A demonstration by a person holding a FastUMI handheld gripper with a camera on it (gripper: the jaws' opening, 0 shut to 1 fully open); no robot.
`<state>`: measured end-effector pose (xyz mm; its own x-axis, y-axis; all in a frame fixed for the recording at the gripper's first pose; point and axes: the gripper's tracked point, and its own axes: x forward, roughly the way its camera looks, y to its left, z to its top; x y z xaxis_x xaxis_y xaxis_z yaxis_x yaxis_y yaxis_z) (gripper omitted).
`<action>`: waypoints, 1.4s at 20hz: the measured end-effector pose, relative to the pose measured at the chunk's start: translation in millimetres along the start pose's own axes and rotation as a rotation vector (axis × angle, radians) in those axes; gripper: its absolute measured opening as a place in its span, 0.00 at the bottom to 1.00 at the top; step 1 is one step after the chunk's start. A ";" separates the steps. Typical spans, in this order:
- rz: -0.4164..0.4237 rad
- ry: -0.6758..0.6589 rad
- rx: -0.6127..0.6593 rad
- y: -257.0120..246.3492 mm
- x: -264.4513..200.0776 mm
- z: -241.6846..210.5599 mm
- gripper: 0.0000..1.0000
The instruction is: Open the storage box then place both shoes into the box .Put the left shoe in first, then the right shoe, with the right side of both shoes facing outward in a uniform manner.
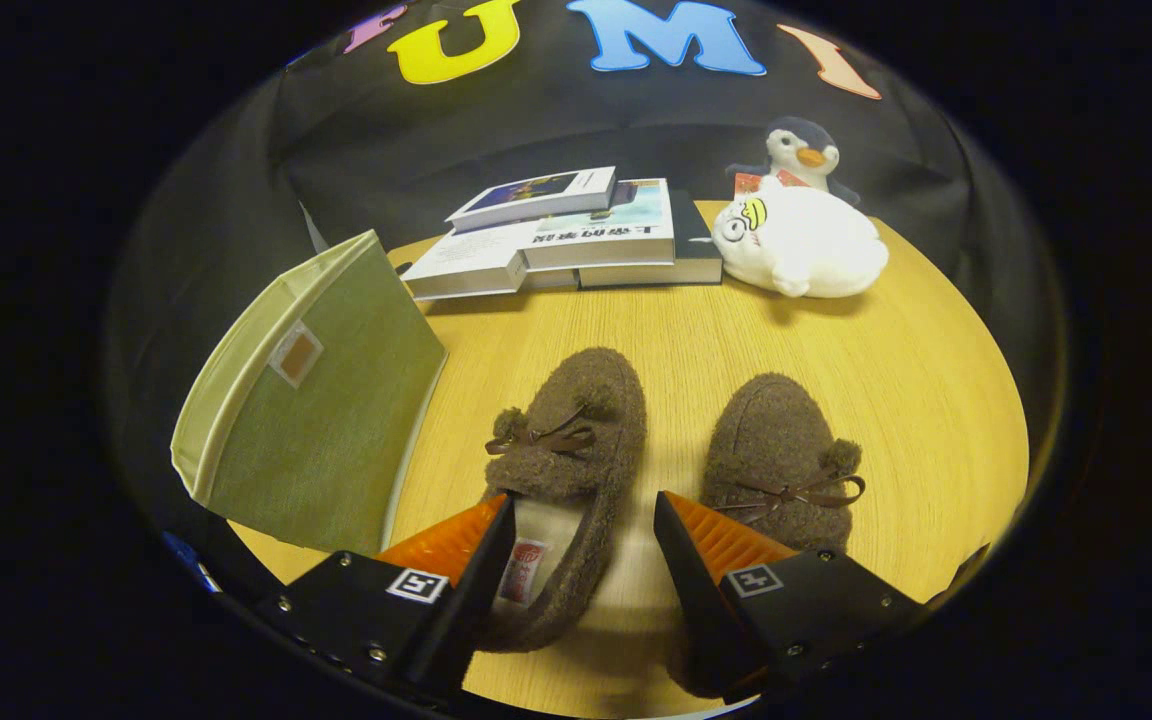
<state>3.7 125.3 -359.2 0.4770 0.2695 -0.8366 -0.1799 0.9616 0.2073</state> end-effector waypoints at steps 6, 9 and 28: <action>-0.007 0.060 -0.006 -0.1 12.6 -12.4 0.78; 0.012 0.082 0.036 5.6 16.6 -15.4 0.53; 0.105 0.033 0.339 37.8 -41.0 45.4 0.04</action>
<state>16.3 152.9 -294.0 0.4425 0.3712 -0.8164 0.0722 0.8926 0.4450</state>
